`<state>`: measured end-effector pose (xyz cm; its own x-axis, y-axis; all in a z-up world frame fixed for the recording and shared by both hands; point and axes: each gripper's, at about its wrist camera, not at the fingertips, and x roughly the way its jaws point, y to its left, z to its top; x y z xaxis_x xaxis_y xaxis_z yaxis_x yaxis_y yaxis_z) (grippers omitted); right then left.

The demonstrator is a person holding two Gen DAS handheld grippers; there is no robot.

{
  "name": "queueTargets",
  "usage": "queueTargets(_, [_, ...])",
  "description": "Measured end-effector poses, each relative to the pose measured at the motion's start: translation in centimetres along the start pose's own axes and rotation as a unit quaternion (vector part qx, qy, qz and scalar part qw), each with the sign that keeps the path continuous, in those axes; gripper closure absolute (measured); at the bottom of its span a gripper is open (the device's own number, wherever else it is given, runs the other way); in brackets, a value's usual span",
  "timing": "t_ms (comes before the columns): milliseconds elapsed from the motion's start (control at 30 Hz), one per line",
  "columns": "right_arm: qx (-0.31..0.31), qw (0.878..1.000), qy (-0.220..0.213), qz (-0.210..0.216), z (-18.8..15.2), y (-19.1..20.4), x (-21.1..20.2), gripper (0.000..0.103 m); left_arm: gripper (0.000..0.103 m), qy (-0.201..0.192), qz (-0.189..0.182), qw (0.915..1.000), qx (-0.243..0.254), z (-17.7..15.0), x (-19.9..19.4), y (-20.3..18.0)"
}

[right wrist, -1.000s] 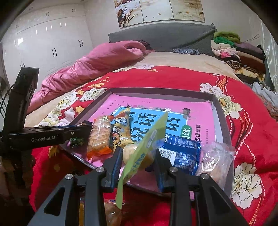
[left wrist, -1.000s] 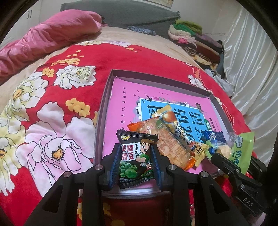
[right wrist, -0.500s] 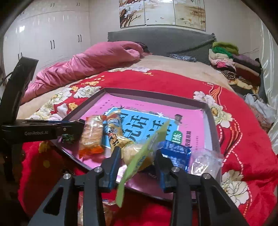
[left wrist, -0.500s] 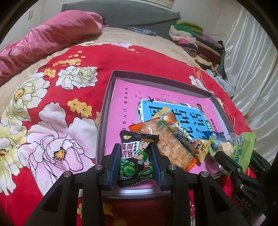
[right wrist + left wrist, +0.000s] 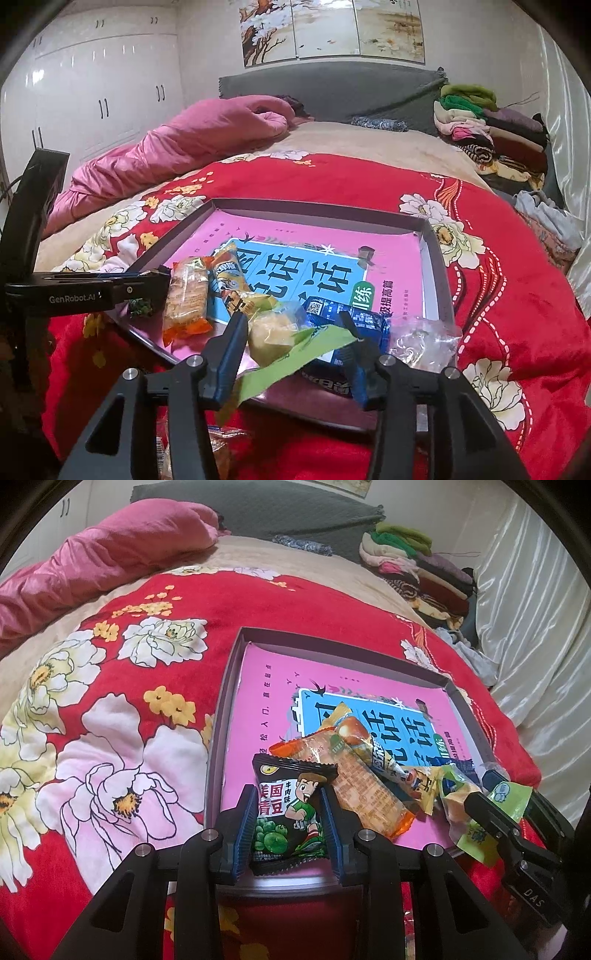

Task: Organize snacks
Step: 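Release the green-pea pack with the left tool while the right tool releases the green bag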

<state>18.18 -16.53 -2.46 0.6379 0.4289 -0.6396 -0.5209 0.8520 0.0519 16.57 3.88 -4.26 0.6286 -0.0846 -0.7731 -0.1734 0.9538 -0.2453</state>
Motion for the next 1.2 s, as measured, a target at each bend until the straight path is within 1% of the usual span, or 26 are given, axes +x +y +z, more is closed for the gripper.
queueTargets(267, [-0.007, 1.000, 0.001, -0.007, -0.1, -0.3, -0.1, 0.049, 0.067, 0.001, -0.007, 1.0000, -0.003, 0.0, -0.3, 0.2])
queueTargets(333, [-0.004, 1.000, 0.010, 0.000, -0.2, -0.3, 0.2, 0.048, 0.067, 0.000, -0.008, 1.0000, -0.003, 0.0, -0.4, 0.2])
queueTargets(400, [-0.012, 1.000, 0.018, -0.003, -0.3, -0.1, 0.5, 0.048, 0.067, 0.000, -0.009, 1.0000, -0.002, -0.1, -0.6, 0.2])
queueTargets(600, [-0.005, 1.000, 0.003, 0.005, -0.2, -0.2, -0.1, 0.048, 0.067, 0.000, -0.012, 0.9999, -0.004, 0.0, -0.7, 0.2])
queueTargets(700, [0.000, 1.000, 0.003, 0.003, -0.1, -0.5, -0.1, 0.048, 0.065, 0.000, -0.012, 0.9999, -0.005, 0.0, -0.8, 0.2])
queueTargets(833, [-0.002, 1.000, -0.002, 0.002, 0.0, -0.5, -0.4, 0.048, 0.059, -0.001, -0.012, 0.9999, -0.004, 0.0, -1.0, 0.1])
queueTargets(1033, [-0.007, 1.000, -0.007, -0.002, 0.2, -0.4, -0.9, 0.047, 0.058, 0.000, -0.013, 0.9999, -0.003, -0.1, -1.2, 0.1])
queueTargets(1200, [-0.023, 1.000, 0.000, -0.009, 0.0, -0.2, -1.1, 0.046, 0.057, 0.001, -0.011, 0.9999, -0.003, -0.2, -1.4, 0.3])
